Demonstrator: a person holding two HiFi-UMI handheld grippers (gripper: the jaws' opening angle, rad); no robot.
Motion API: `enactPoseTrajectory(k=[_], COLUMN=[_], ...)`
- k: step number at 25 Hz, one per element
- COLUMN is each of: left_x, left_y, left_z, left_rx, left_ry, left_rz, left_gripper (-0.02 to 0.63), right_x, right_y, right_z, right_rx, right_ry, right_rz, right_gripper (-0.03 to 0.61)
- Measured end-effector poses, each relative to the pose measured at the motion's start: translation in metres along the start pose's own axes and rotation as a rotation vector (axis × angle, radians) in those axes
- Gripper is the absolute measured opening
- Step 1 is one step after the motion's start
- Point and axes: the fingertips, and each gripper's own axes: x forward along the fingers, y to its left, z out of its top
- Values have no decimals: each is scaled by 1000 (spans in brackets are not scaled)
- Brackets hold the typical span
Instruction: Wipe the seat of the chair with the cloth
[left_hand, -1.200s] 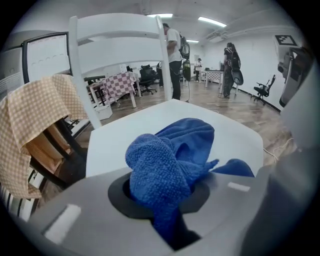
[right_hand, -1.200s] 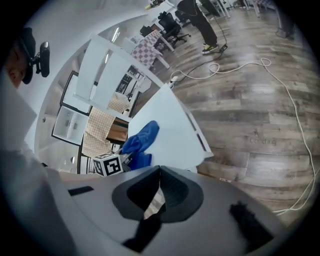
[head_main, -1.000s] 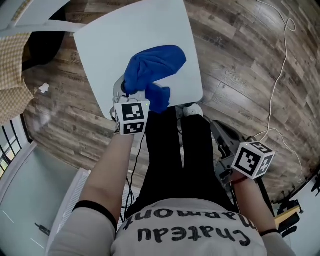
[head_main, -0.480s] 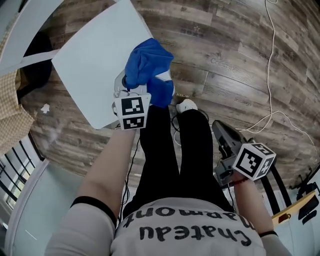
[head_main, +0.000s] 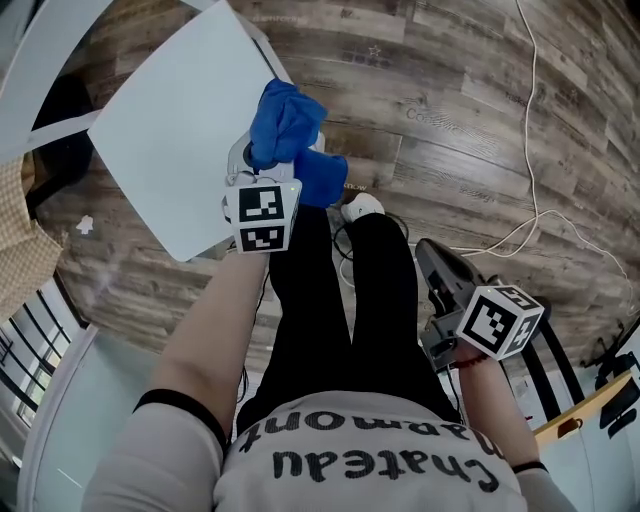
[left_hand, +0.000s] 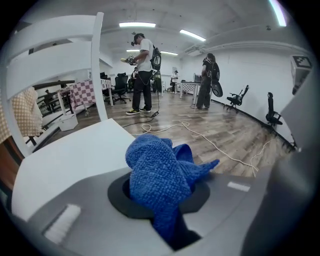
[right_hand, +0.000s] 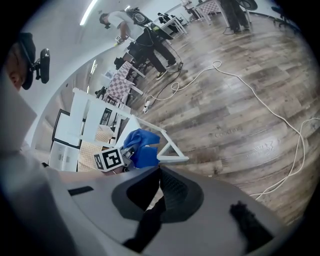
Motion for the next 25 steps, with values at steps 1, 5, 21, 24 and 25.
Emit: enactPoseTrajectory(k=[1,5,21,24,25], left_x=[2,13,-168,-207,-215], left_y=[-7,-34,128,165,173], left_z=[1,3,-176,-212,-219], left_rx=[-3,28,-379,-461,-460], left_ry=[12,109,241,287,295], left_rz=[-33,-134,315,446,467], left_gripper=[58,80,87,91,91], right_x=[0,5,117,137,142], right_y=[2,17,149,173,180], right_z=[2,8,-23,-37,-42], right_rx=[-5,-42,-369,-407,-417], right_ry=[2,21,338,397,410], right_rz=[-1,-4,142,173,180], right_gripper=[15,15,15,15,15])
